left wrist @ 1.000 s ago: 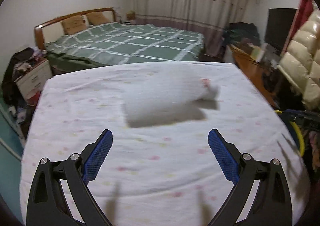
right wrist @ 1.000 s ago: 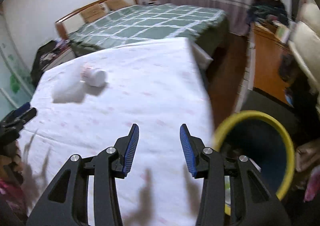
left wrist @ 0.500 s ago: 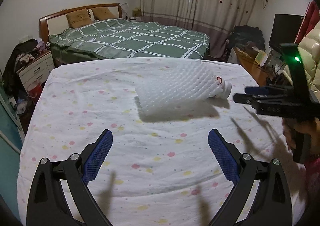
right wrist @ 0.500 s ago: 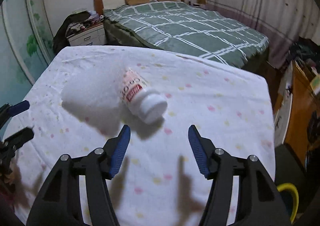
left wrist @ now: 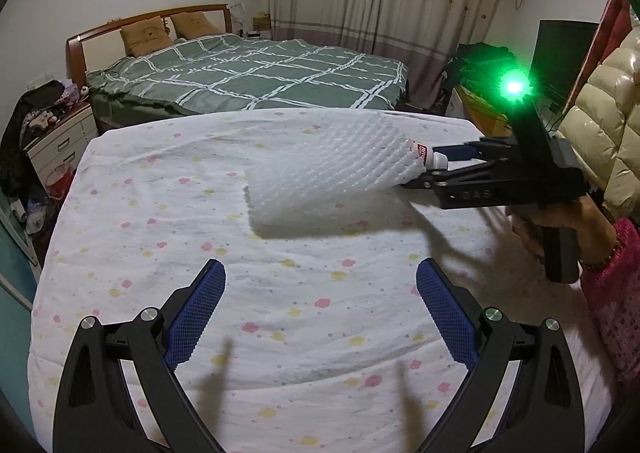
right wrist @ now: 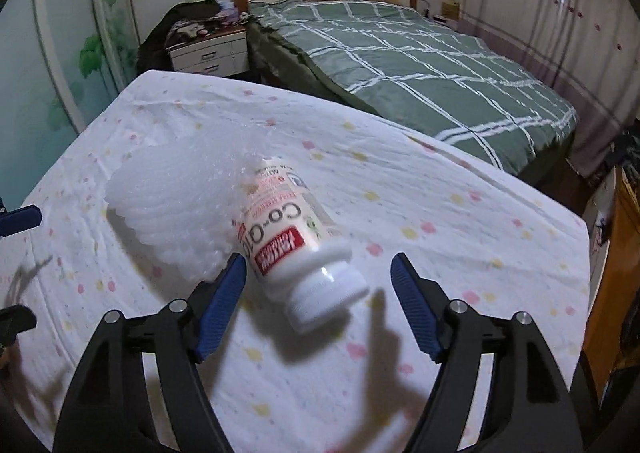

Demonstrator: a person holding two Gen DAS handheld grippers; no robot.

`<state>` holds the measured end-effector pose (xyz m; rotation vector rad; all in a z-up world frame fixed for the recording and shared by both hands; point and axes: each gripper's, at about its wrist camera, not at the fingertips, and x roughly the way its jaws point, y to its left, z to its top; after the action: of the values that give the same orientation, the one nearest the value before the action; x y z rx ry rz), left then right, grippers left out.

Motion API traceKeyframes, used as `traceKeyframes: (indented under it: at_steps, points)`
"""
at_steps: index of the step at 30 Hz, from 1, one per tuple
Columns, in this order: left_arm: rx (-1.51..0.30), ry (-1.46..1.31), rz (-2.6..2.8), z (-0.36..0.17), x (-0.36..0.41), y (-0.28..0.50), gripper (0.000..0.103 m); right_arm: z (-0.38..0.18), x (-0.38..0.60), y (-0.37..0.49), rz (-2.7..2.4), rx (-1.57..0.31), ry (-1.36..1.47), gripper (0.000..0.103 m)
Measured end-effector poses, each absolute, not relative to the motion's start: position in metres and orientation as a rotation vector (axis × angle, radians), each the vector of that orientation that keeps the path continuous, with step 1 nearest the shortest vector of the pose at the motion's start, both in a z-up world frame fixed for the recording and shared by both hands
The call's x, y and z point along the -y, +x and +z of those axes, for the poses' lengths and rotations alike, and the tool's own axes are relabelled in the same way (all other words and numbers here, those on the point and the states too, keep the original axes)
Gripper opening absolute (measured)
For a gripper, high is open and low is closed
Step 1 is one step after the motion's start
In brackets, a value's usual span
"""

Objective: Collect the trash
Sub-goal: 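Grasp the white red-labelled supplement bottle with the right gripper, then carry the supplement bottle into the bin and open the right gripper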

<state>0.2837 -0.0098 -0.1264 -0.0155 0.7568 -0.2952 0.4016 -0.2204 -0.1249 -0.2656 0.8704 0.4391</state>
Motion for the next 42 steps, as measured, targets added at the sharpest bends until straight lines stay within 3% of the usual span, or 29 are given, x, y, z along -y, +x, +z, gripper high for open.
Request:
traceKeyframes:
  at_steps: [4, 8, 27, 42]
  points:
    - [-0.761, -0.013, -0.300, -0.128, 0.012, 0.283, 0.095, -0.129, 0.217, 0.403, 0.464, -0.885, -0.246, 0.066]
    - [-0.763, -0.018, -0.303, -0.128, 0.014, 0.283, 0.095, -0.130, 0.218, 0.394, 0.484, -0.914, -0.230, 0.048]
    - [-0.739, -0.002, -0.321, -0.122, 0.018, 0.273, 0.095, -0.082, 0.273, 0.256, 0.405, -0.812, -0.083, 0.046]
    - [-0.733, 0.014, -0.341, -0.120, 0.027, 0.268, 0.095, -0.081, 0.399, 0.180, 0.066, -0.799, 0.100, 0.046]
